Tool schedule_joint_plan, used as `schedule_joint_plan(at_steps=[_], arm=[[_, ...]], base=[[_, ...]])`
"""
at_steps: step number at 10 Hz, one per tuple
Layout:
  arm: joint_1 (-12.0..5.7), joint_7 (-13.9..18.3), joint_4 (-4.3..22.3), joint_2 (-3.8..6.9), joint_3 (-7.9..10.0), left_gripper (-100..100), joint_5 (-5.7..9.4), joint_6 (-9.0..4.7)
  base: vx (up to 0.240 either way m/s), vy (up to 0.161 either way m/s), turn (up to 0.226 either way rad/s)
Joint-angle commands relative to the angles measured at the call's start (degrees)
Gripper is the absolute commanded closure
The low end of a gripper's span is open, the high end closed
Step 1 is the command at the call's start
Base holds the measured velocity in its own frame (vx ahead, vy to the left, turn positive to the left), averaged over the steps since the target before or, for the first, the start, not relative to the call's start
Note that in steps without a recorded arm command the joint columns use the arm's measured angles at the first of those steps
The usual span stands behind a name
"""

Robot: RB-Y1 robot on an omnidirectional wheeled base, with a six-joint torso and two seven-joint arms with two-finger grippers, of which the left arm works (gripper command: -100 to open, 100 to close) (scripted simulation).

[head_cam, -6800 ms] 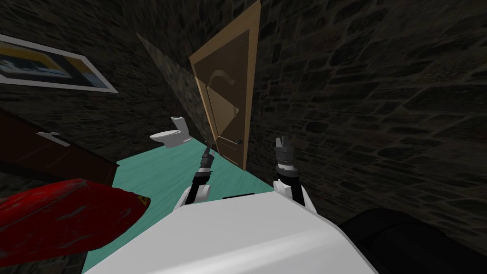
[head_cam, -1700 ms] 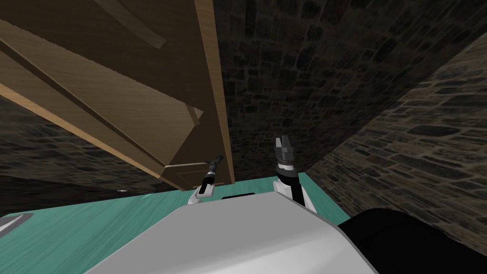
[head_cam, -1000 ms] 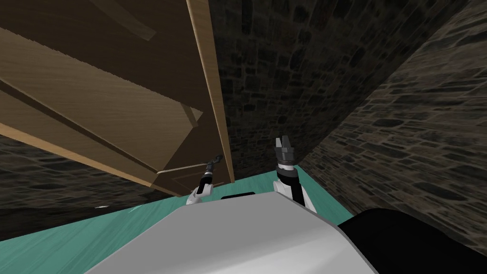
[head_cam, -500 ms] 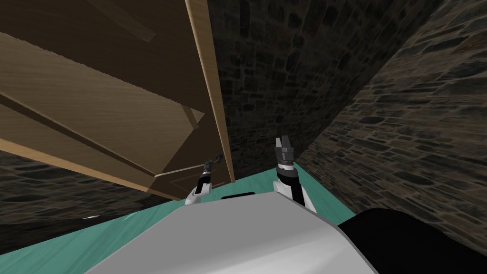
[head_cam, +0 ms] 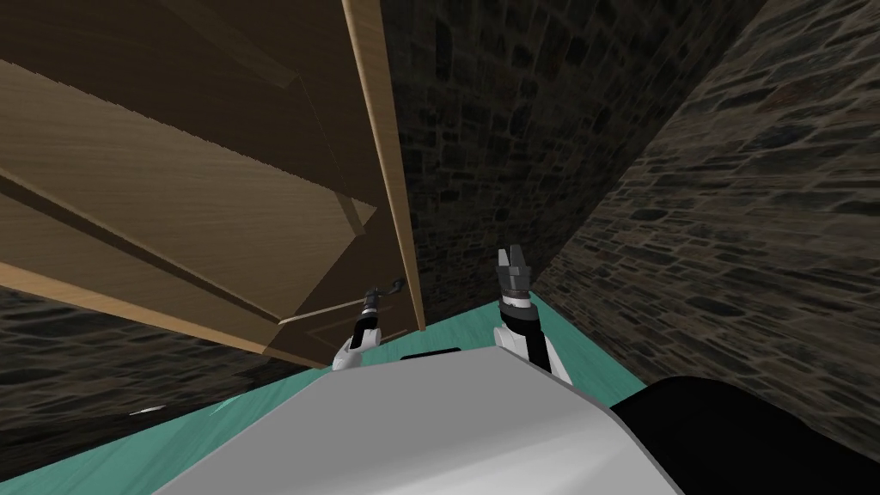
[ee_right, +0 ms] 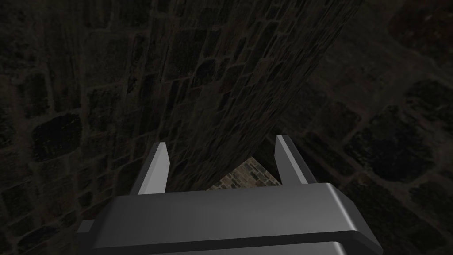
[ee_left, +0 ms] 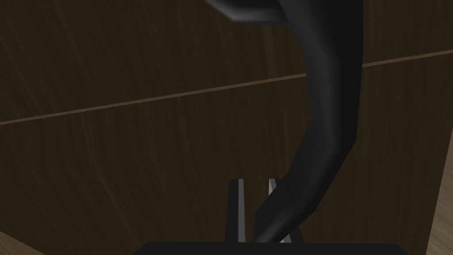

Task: Push the door open

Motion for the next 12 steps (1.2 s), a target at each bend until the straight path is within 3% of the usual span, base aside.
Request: schedule_joint_plan(at_steps=[1, 10, 11, 12], arm=[[-0.61, -0.96, 0.35, 0.51, 1.65, 100, 0.79, -1.21], [-3.62, -4.54, 4.9, 0.84, 6.66, 100, 3.54, -5.62], [-3.48, -4.28, 4.44, 0.05, 5.69, -100, 3.18, -3.26], [-3.61, -4.31, 4.5, -0.03, 5.65, -100, 3.19, -2.85]], base=[[-0.03, 0.084, -0.114], [-0.013, 0.055, -0.073], [-0.079, -0.056, 0.037], [-0.116, -0.176, 0.036]])
